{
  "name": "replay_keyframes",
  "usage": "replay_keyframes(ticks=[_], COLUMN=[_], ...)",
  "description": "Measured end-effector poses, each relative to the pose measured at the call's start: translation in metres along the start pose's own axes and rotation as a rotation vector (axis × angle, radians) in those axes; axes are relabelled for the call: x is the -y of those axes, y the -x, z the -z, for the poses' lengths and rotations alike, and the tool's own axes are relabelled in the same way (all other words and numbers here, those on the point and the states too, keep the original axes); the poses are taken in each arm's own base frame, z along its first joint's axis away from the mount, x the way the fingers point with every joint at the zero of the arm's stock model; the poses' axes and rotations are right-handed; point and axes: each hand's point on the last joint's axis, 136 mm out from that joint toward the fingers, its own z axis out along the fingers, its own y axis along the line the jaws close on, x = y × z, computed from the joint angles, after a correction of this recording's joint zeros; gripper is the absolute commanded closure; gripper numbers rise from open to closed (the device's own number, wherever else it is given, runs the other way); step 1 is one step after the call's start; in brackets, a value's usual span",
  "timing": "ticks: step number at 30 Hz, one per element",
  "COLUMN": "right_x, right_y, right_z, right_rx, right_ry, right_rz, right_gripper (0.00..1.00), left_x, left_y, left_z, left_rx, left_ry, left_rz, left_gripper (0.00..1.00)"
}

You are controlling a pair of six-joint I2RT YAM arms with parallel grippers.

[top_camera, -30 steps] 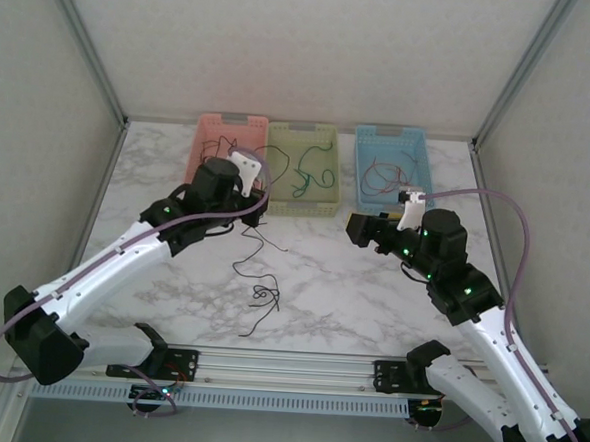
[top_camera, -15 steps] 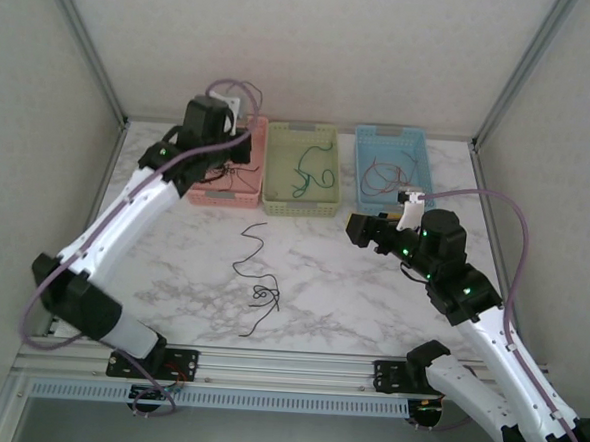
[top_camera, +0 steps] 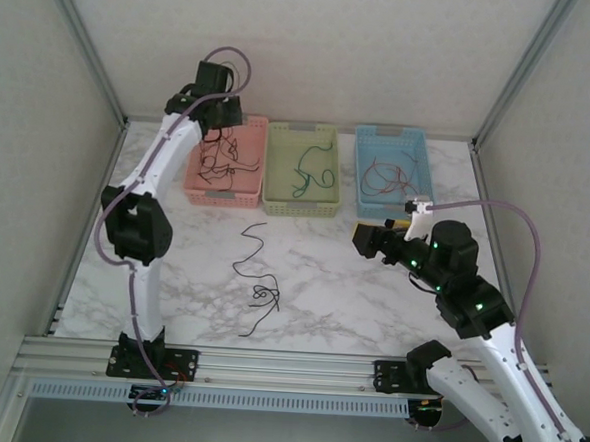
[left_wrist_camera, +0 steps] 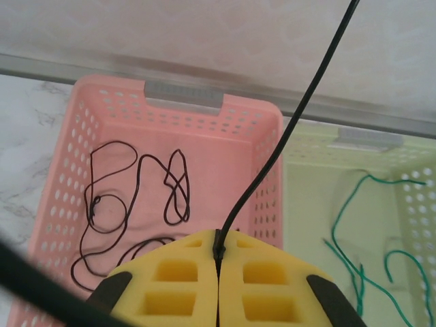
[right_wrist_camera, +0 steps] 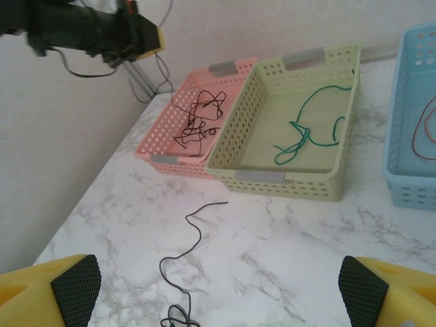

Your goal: Untangle the cables

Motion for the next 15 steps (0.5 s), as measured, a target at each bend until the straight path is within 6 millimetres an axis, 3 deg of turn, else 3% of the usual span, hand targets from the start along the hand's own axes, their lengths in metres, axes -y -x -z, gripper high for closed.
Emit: replay_keyframes(ticks=[4,8,11,15], right_x=[0.0,0.001,0.001,0.001], right_y=[-0.001,-0.004,-0.004,-0.004], right_z=[0.008,0.009,0.009,0.009], right_rx=[0.005,-0.004,-0.005,-0.006], right_ry=[0.0,-0.004,-0.005,-0.005], right_rz=[0.008,0.009,0.009,0.008], right_gripper=[0.06,0.06,0.06,0.07], left_x=[-0.006,-0.014,-0.019,-0.025], left_y=[-0.026,-0.057,-0.07,-0.087], left_z=[-0.032,-0.048,-0.047,-0.032], left_rx=[-0.092,-0.194,-0.24,-0.277], left_ry=[0.033,0.068,0.087,0.1], left_rz=[-0.009,-0.014,-0.007,-0.005], left_gripper=[0.73,0.39,0.29,0.27])
